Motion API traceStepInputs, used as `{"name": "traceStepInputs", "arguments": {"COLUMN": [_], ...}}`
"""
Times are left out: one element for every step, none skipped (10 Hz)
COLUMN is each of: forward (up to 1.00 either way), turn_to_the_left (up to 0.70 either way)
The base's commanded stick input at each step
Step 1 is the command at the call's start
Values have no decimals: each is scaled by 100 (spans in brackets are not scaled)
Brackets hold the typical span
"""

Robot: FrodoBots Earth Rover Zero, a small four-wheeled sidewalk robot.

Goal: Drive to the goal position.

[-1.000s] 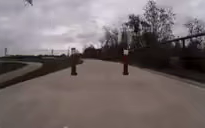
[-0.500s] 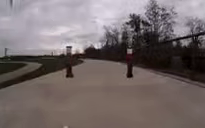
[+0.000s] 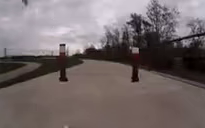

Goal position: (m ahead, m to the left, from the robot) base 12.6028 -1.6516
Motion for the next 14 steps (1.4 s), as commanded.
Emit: {"name": "traceStepInputs", "arguments": {"forward": [100,100,100,100,100,100,100,100,100,100,100,100,100,100], "turn_to_the_left": [0,0,0,0,0,0,0,0,0,0,0,0,0,0]}}
